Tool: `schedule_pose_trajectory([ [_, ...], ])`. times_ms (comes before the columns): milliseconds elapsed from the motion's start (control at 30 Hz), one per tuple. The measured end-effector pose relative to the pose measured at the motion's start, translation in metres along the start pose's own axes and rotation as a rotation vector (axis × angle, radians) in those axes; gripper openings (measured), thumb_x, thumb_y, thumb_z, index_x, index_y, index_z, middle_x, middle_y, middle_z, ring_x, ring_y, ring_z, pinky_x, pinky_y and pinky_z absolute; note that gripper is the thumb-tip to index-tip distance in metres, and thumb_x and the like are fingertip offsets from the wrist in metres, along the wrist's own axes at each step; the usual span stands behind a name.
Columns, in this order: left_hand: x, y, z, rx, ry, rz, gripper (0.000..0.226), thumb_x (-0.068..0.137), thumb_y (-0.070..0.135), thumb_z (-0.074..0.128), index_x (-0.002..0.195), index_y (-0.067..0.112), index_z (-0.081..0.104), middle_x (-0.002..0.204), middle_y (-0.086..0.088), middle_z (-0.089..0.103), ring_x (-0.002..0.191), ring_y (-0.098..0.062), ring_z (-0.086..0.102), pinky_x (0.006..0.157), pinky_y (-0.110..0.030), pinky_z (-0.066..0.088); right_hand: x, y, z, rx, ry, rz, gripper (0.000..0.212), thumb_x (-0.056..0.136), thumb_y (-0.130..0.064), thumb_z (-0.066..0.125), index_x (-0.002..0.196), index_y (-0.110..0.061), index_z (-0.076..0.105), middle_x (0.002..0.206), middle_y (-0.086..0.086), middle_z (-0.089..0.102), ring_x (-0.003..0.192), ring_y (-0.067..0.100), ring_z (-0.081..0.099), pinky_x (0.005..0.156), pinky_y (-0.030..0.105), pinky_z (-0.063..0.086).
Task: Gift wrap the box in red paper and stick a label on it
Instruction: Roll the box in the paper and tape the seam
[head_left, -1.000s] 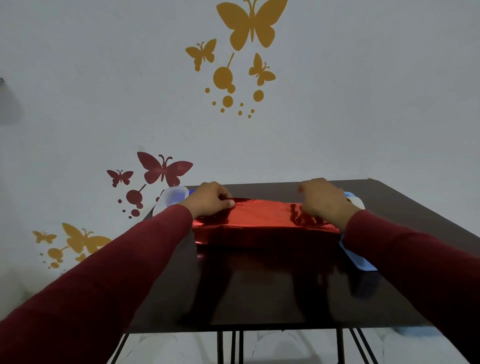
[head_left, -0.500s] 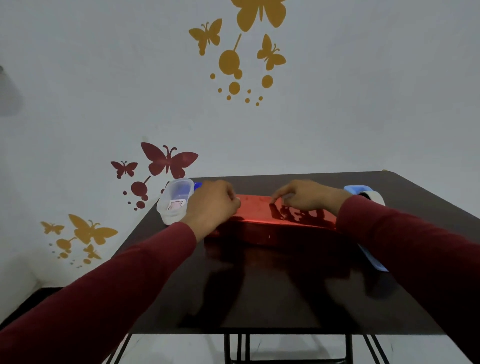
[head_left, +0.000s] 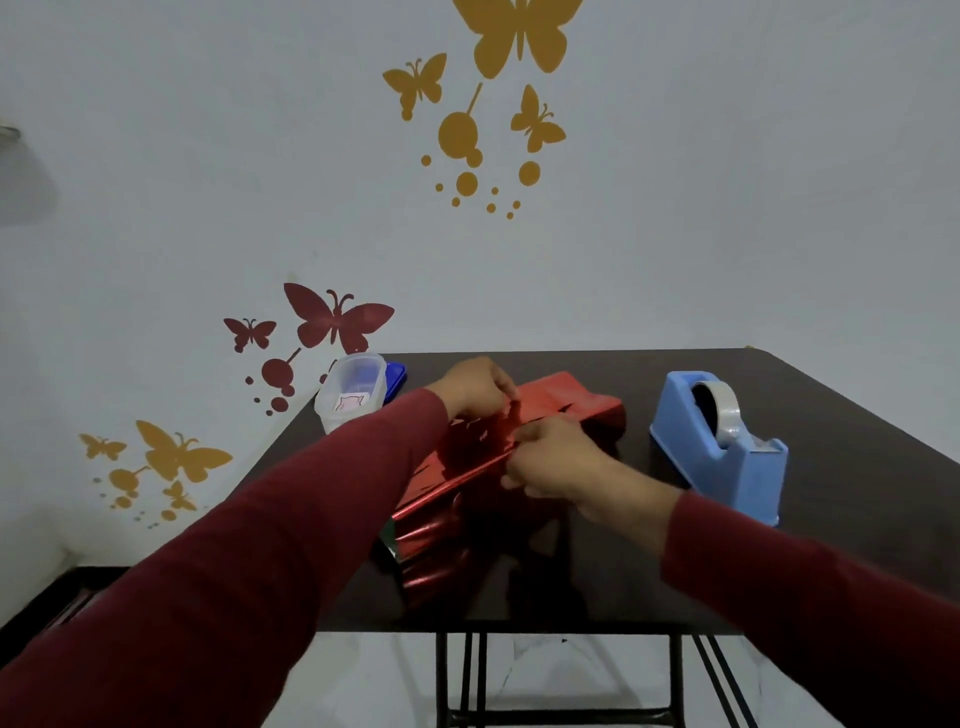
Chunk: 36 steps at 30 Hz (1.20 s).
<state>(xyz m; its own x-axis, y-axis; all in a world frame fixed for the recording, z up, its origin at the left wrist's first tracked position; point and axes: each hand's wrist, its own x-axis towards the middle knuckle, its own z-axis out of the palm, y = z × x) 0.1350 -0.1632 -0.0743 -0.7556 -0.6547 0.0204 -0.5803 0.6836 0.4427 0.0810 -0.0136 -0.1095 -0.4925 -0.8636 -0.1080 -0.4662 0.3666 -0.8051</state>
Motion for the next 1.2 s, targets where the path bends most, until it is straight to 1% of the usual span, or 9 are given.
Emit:
schedule_pose_trajectory([
  [100,0.000,0.000,0.002,0.026,-0.060,0.056,0.047,0.090,-0.002,0.052,0.124,0.024,0.073,0.093,-0.003,0.068,0.061,-0.014,0.059,0.050,-0.020,0.044,-0.016,0.013,-0.018,-0.414,0.106,-0.204,0.039,0.080,-0.021,0.073,0.119,-0.028,0.074,0.133,0.001,0.064,0.118,0.023,0.064,0.093,0.033,0.055],
  [200,-0.004,-0.001,0.005,-0.002,-0.081,0.120,0.043,0.096,0.001,0.053,0.127,0.023,0.070,0.110,-0.007,0.072,0.045,0.000,0.056,0.043,-0.015,0.043,-0.018,0.022,-0.044,-0.709,0.314,-0.401,0.046,0.081,-0.026,0.072,0.126,-0.035,0.070,0.128,-0.009,0.068,0.119,0.021,0.062,0.095,0.041,0.054],
  [300,-0.005,-0.003,0.007,-0.041,-0.086,0.168,0.038,0.100,0.006,0.054,0.130,0.025,0.068,0.099,-0.001,0.072,0.045,0.004,0.056,0.049,-0.015,0.045,-0.004,0.025,-0.060,-0.856,0.221,-0.445,0.058,0.083,-0.030,0.074,0.138,-0.039,0.061,0.144,-0.016,0.057,0.132,0.020,0.051,0.103,0.044,0.047],
  [400,-0.008,-0.009,0.006,-0.029,-0.092,0.188,0.037,0.101,0.009,0.057,0.134,0.023,0.064,0.114,0.002,0.072,0.068,0.005,0.060,0.072,-0.018,0.046,0.005,0.028,-0.064,-0.831,0.120,-0.462,0.043,0.088,-0.040,0.070,0.131,-0.043,0.064,0.131,-0.019,0.063,0.121,0.013,0.057,0.096,0.037,0.047],
  [500,-0.020,-0.015,-0.002,-0.015,-0.052,0.212,0.039,0.100,0.023,0.064,0.139,0.023,0.061,0.136,0.012,0.060,0.114,-0.005,0.060,0.093,-0.021,0.039,0.009,0.034,-0.059,-0.870,0.159,-0.476,0.038,0.092,-0.047,0.064,0.130,-0.042,0.063,0.127,-0.019,0.064,0.119,0.012,0.057,0.096,0.039,0.044],
  [567,-0.027,-0.022,-0.008,-0.023,-0.040,0.230,0.040,0.095,0.038,0.071,0.134,0.029,0.066,0.138,0.014,0.061,0.127,-0.007,0.054,0.102,-0.024,0.036,0.011,0.038,-0.055,-0.884,0.201,-0.490,0.040,0.093,-0.052,0.062,0.132,-0.041,0.061,0.126,-0.018,0.065,0.121,0.013,0.056,0.100,0.043,0.039],
  [800,-0.042,-0.043,-0.014,0.108,-0.032,0.236,0.029,0.087,0.044,0.079,0.113,0.031,0.079,0.101,0.018,0.071,0.099,-0.005,0.064,0.090,-0.024,0.048,0.006,0.040,-0.044,-0.900,0.269,-0.522,0.038,0.092,-0.062,0.058,0.122,-0.038,0.062,0.116,-0.015,0.066,0.116,0.014,0.057,0.097,0.042,0.032],
  [967,-0.045,-0.044,-0.010,0.158,0.059,0.289,0.019,0.094,0.033,0.073,0.109,0.022,0.079,0.109,0.005,0.075,0.095,-0.010,0.066,0.090,-0.029,0.052,-0.001,0.042,-0.045,-0.858,0.268,-0.542,0.031,0.093,-0.056,0.062,0.117,-0.036,0.060,0.119,-0.017,0.063,0.117,0.014,0.055,0.096,0.044,0.034],
  [1200,-0.050,-0.040,-0.001,0.277,0.112,0.305,0.014,0.104,0.031,0.054,0.108,0.023,0.065,0.108,0.004,0.067,0.094,-0.016,0.064,0.089,-0.044,0.056,0.001,0.040,-0.049,-0.959,0.191,-0.558,0.046,0.096,-0.052,0.060,0.140,-0.048,0.049,0.154,-0.021,0.043,0.133,0.016,0.046,0.100,0.048,0.034],
])
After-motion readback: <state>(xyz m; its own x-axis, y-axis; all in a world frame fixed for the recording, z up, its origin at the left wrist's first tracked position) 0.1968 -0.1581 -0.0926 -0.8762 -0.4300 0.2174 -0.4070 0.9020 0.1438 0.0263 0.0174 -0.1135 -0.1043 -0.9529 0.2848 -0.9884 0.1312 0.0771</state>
